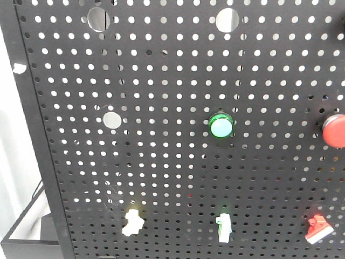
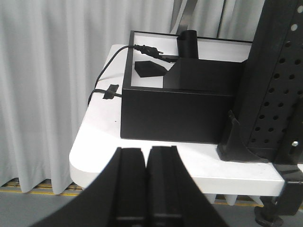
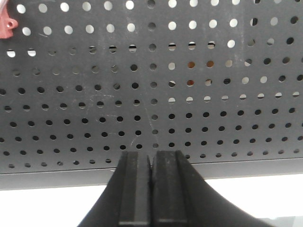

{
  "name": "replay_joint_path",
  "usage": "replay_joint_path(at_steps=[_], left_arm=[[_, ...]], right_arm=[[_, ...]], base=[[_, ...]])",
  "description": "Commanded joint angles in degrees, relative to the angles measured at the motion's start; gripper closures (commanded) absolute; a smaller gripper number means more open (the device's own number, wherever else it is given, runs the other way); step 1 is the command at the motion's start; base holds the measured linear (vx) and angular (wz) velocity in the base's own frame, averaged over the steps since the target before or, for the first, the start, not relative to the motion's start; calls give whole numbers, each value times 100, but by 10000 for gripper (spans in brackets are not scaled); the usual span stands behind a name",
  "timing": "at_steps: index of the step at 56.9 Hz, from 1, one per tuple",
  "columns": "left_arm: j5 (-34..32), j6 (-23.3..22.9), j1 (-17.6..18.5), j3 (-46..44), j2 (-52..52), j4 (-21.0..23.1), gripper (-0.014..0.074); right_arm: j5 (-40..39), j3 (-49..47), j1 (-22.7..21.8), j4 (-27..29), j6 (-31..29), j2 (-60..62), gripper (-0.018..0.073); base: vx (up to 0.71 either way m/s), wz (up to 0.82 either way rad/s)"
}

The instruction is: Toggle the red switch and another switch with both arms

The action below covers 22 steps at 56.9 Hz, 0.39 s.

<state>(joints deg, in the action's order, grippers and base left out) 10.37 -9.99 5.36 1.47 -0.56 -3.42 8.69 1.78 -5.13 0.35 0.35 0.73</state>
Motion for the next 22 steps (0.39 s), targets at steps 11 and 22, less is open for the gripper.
replay_joint_path(at_steps=[11, 22], left_arm=[[-463, -49, 4, 111, -113, 12, 594], [-463, -49, 4, 111, -113, 12, 594]], right_arm=[[-489, 33, -21, -66, 7, 61, 566], [-489, 33, -21, -66, 7, 61, 566]], base=[[0, 0], [0, 0]])
